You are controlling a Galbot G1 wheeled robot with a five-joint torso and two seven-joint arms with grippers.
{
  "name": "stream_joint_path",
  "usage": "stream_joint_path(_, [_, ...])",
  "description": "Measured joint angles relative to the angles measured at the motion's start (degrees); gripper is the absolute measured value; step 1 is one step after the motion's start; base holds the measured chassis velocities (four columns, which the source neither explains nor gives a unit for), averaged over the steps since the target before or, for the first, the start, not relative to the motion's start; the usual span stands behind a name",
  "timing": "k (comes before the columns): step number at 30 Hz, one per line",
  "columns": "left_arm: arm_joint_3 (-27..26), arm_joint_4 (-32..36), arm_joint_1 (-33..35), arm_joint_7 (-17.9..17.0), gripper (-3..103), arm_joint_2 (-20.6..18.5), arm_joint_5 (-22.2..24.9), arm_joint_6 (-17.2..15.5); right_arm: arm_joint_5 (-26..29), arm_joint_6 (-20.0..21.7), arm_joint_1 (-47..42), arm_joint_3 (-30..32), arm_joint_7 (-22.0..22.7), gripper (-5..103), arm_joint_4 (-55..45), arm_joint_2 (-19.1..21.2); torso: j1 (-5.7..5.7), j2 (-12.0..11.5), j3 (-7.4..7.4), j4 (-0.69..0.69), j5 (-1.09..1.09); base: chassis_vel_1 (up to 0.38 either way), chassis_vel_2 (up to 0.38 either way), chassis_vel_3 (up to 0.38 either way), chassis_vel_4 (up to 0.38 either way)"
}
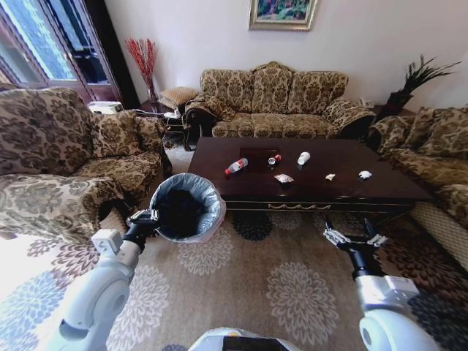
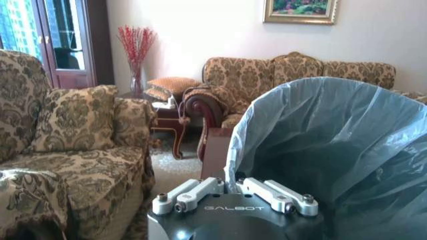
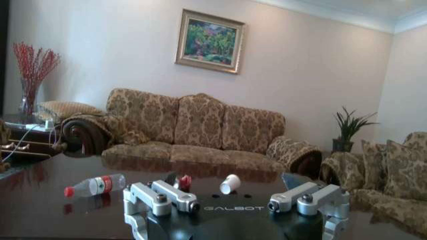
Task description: Move to the front of the table and place the trash on the table into the trash bin.
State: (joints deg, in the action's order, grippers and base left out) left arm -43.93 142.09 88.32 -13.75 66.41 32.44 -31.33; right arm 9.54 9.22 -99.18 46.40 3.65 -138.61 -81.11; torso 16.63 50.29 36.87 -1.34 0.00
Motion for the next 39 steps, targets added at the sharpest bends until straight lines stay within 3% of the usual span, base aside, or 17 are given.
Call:
stream_joint_path(26, [-1.2,1.1,2.7,0.1,3,1.4,-0.3,0.1,0.5,-2.3,-0.6,0.9,0.0,100,-0.2,0.1,3.15,7.3,4.09,0.0,0.0,0.0,0.0,0.0,0.0])
stream_joint_path(39, [-1.3,1.2,3.4,0.1,3,1.8,-0.4,0.1,0.8,-3.4,-1.4,1.7,-0.2,100,0.4,0.0,4.81,10.8,6.04,0.0,0.0,-0.116,0.11,0.112,-0.112])
